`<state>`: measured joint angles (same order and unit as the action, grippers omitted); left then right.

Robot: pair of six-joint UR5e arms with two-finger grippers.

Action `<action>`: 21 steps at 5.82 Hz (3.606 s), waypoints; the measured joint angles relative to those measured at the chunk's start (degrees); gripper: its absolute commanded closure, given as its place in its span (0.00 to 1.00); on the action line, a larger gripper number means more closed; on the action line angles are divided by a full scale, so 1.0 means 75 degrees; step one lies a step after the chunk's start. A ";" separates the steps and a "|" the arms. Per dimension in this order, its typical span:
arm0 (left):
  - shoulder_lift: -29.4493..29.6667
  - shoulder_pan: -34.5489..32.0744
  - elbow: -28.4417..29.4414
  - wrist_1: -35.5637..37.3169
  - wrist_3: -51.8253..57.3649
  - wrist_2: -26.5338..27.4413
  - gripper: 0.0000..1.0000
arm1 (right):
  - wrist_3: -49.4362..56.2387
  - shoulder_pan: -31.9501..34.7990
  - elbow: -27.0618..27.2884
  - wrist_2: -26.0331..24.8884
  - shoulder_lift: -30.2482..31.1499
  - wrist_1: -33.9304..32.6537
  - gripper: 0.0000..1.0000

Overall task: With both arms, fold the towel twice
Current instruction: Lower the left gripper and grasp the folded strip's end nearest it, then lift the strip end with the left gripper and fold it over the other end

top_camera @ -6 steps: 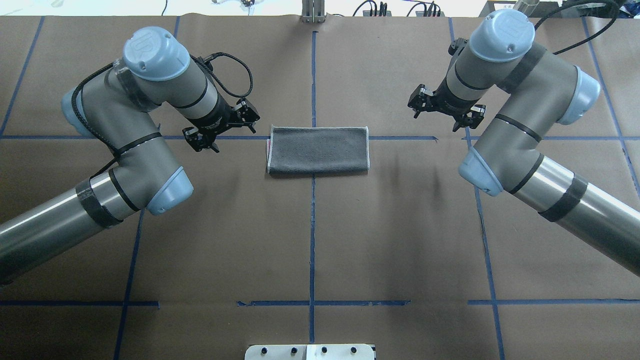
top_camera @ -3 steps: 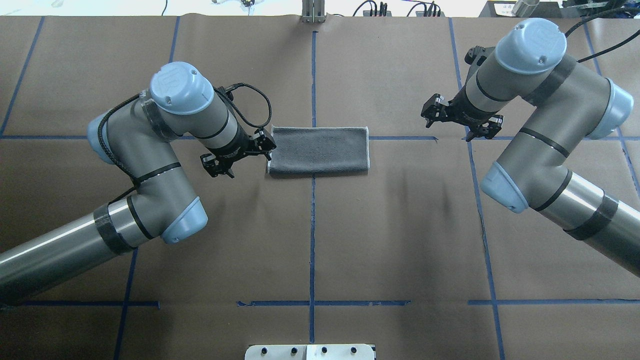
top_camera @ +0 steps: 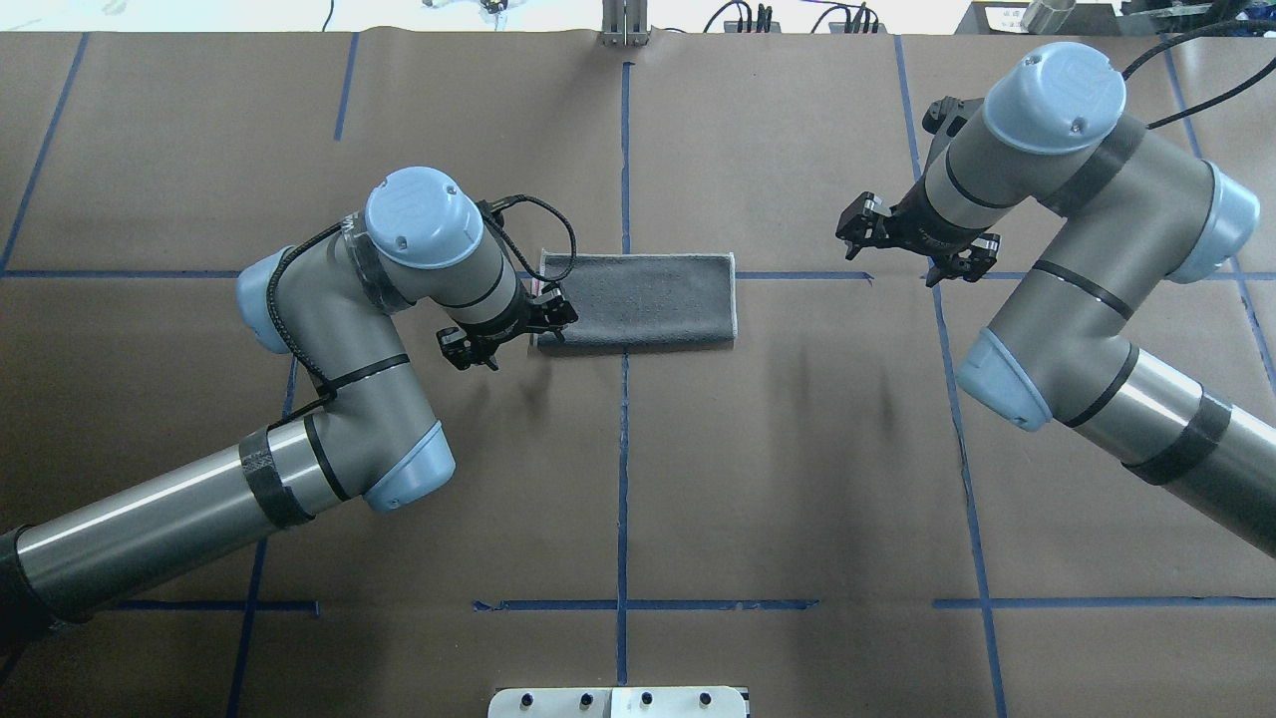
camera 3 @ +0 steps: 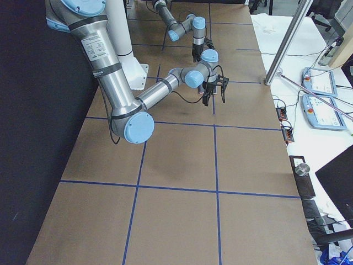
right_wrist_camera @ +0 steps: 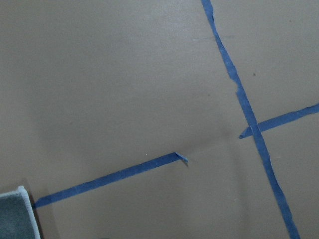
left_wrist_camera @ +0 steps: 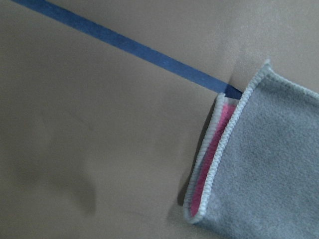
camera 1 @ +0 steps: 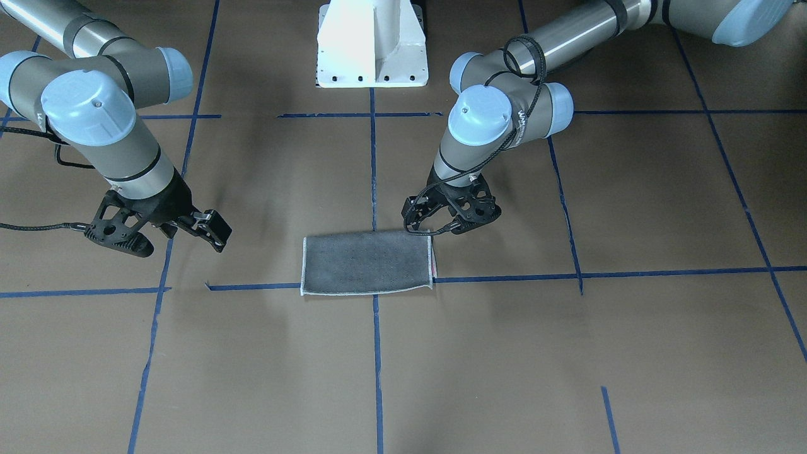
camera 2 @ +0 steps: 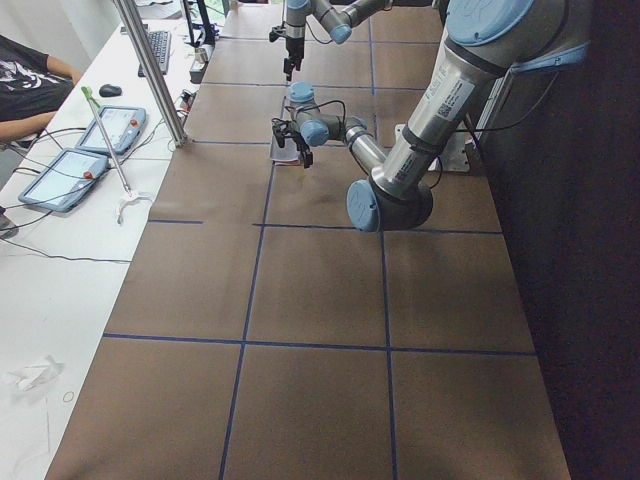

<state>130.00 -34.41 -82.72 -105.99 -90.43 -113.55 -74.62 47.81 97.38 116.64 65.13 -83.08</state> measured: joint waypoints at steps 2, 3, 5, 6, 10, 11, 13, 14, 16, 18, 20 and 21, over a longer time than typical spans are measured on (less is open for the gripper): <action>0.0226 0.0000 0.0391 -0.0182 -0.0194 0.0019 0.33 | 0.0000 -0.0034 -0.0008 -0.0004 0.0008 0.0003 0.00; 0.0274 0.0001 0.0557 -0.0377 -0.0405 0.0022 0.36 | 0.0000 -0.0041 -0.0010 -0.0010 0.0008 0.0007 0.00; 0.0290 -0.0005 0.0651 -0.0480 -0.0576 0.0023 0.40 | -0.0009 -0.0054 -0.0011 -0.0012 0.0001 0.0008 0.00; 0.0291 -0.0005 0.0672 -0.0489 -0.0609 0.0023 0.53 | -0.0011 -0.0057 -0.0010 -0.0013 0.0000 0.0013 0.00; 0.0301 -0.0005 0.0717 -0.0497 -0.0640 0.0023 0.96 | -0.0011 -0.0042 0.0099 -0.0001 0.0010 0.0004 0.00; 0.0307 -0.0006 0.0717 -0.0502 -0.0636 0.0023 1.00 | -0.0011 -0.0038 0.0124 -0.0001 0.0011 0.0000 0.00; 0.0397 -0.0067 0.0715 -0.0502 -0.0627 0.0010 1.00 | -0.0012 -0.0035 0.0139 0.0012 0.0012 -0.0002 0.00; 0.0465 -0.0159 0.0700 -0.0470 -0.0612 -0.0016 1.00 | -0.0012 -0.0035 0.0140 0.0026 0.0012 -0.0006 0.00; 0.0776 -0.0261 0.0687 -0.0212 -0.0556 -0.0048 1.00 | -0.0008 -0.0030 0.0212 0.0052 0.0021 -0.0052 0.00; 0.1501 -0.0242 0.0946 0.0417 -0.0159 -0.0021 1.00 | 0.0095 0.0012 0.0514 0.0175 0.0109 -0.0346 0.00; 0.2497 -0.0200 0.1876 0.0816 0.0542 0.0029 1.00 | 0.0767 0.0187 0.0826 0.0242 0.0518 -0.0432 0.00; 0.2839 -0.0164 0.2265 0.0841 0.0887 0.0110 1.00 | 0.1135 0.0352 0.0965 0.0373 0.0745 -0.0440 0.00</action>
<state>151.29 -35.64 -65.73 -99.68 -83.78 -112.73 -66.11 50.45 104.62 119.43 70.72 -86.38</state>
